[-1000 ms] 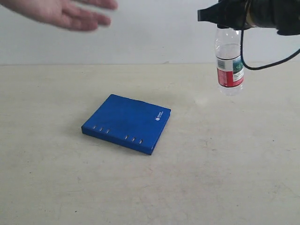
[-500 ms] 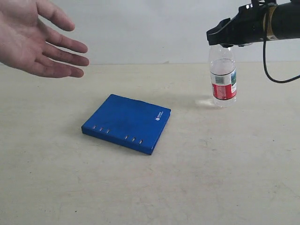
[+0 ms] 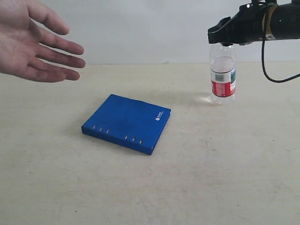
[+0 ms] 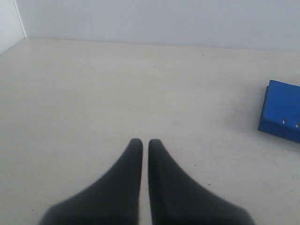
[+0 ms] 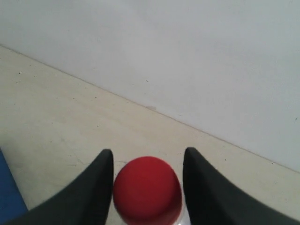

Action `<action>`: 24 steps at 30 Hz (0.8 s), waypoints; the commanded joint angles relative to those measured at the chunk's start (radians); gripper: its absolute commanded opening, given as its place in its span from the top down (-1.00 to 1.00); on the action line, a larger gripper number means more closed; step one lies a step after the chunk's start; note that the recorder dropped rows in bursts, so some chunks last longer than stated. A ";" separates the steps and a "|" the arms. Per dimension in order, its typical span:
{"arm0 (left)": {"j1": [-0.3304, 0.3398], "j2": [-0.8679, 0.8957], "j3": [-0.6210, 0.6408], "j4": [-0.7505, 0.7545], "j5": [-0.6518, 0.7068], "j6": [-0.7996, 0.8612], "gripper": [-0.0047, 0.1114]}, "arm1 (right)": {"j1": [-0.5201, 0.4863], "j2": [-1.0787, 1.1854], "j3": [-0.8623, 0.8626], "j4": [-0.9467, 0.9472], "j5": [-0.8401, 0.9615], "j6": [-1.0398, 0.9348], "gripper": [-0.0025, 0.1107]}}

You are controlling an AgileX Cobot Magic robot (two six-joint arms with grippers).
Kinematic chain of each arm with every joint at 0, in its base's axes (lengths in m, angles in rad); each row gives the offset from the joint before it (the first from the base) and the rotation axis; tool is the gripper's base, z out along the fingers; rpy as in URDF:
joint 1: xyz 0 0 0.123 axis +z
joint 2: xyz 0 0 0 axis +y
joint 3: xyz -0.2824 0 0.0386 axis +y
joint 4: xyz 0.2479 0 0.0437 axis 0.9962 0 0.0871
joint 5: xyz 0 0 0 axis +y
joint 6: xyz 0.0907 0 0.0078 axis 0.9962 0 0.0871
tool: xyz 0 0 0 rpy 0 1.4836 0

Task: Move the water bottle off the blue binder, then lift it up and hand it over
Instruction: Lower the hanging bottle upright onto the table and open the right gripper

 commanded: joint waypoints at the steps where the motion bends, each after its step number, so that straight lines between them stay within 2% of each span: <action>1: -0.004 -0.004 -0.002 -0.003 -0.016 0.002 0.84 | -0.006 -0.001 -0.003 0.008 0.021 -0.010 0.18; 13: -0.004 -0.004 -0.002 -0.003 -0.016 0.002 0.84 | -0.006 -0.026 -0.003 0.011 0.100 -0.012 0.16; 15: -0.004 -0.004 -0.002 -0.003 -0.016 0.002 0.84 | -0.006 -0.029 -0.003 0.011 0.122 -0.012 0.10; 19: -0.004 -0.004 -0.002 -0.003 -0.016 0.002 0.84 | -0.006 -0.029 -0.003 0.011 0.167 -0.012 -0.22; 24: -0.004 -0.004 -0.002 -0.003 -0.016 0.002 0.84 | -0.006 -0.038 -0.003 0.011 0.174 -0.029 -0.26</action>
